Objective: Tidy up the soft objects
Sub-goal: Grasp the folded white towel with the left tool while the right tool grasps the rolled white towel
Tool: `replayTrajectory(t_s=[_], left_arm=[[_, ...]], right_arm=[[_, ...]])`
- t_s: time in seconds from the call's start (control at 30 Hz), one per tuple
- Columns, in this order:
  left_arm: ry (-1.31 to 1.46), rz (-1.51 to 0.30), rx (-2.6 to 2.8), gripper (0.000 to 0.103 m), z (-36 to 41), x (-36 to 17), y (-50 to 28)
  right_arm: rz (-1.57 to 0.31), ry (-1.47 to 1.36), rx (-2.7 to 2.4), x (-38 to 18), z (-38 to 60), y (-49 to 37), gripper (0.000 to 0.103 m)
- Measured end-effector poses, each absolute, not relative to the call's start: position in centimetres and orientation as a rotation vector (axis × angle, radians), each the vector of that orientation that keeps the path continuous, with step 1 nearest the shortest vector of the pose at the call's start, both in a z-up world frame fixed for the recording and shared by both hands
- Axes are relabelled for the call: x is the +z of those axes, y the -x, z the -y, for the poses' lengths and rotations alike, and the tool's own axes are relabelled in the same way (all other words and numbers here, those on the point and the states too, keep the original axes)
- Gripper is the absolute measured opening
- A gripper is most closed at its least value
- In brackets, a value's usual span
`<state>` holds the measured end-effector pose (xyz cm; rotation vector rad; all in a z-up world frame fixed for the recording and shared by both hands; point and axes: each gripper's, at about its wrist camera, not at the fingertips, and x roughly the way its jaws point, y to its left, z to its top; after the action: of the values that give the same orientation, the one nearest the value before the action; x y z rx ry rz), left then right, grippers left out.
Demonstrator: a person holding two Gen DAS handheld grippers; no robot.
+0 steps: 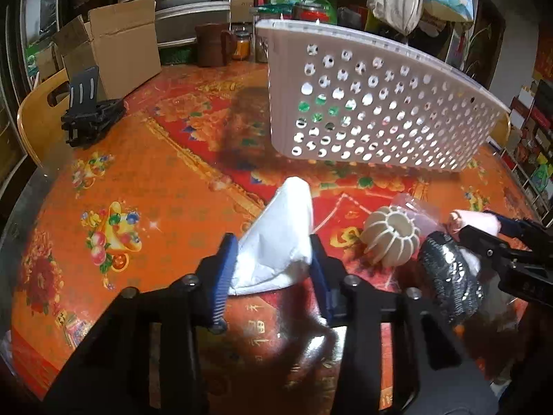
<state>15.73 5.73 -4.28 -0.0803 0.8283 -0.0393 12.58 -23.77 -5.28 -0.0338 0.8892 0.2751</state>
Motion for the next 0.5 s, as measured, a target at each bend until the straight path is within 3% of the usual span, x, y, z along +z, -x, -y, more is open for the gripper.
replayTrajectory(t_s=[0.1, 0.13, 0.2, 0.27, 0.5], left_arm=[[0.091, -0.804, -0.046, 0.031, -5.9, -4.0, -15.4], [0.094, -0.797, -0.051, 0.021, -5.9, -3.9, -15.3], [0.093, -0.786, -0.049, 0.02, -5.9, -3.8, -15.1], [0.088, -0.777, -0.044, 0.02, -5.8, -3.7, -14.9], [0.099, -0.737, -0.035, 0.014, -6.0, -3.0, -14.1]], right_arm=[[-0.88, 0.019, 0.279, -5.2, 24.0, -12.5, 0.064], [-0.879, 0.014, 0.28, -5.2, 24.1, -12.5, 0.064], [-0.876, 0.01, 0.282, -5.1, 24.1, -12.4, 0.063], [-0.865, 0.003, 0.284, -5.0, 24.3, -12.3, 0.052], [-0.85, -0.039, 0.3, -4.8, 25.0, -12.2, 0.042]])
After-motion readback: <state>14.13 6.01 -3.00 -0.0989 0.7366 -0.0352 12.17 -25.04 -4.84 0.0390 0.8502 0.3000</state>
